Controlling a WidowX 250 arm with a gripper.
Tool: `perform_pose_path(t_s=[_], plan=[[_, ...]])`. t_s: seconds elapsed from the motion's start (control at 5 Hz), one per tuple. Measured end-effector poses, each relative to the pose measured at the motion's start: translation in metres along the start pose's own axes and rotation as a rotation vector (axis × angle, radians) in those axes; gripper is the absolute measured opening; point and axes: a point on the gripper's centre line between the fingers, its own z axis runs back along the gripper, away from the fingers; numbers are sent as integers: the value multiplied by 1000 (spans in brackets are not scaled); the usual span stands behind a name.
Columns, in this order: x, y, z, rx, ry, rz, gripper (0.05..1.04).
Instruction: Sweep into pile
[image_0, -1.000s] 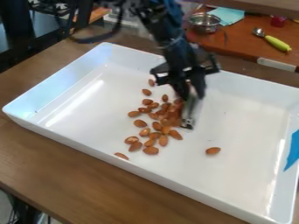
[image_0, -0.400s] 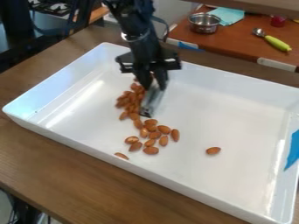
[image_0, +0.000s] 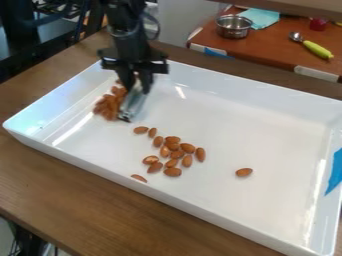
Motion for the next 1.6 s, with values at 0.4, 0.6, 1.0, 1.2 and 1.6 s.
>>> perform_pose_path(t_s=[0.4, 0.6, 1.0, 1.2, 1.6], plan=[[-13, -4, 9, -79, -6, -88, 315], [-19, -48, 33, -302, -8, -160, 316], [-29, -133, 70, -525, -50, -133, 316], [-57, -176, 66, -530, -45, -151, 316], [-96, -228, 60, -489, -80, -50, 316]])
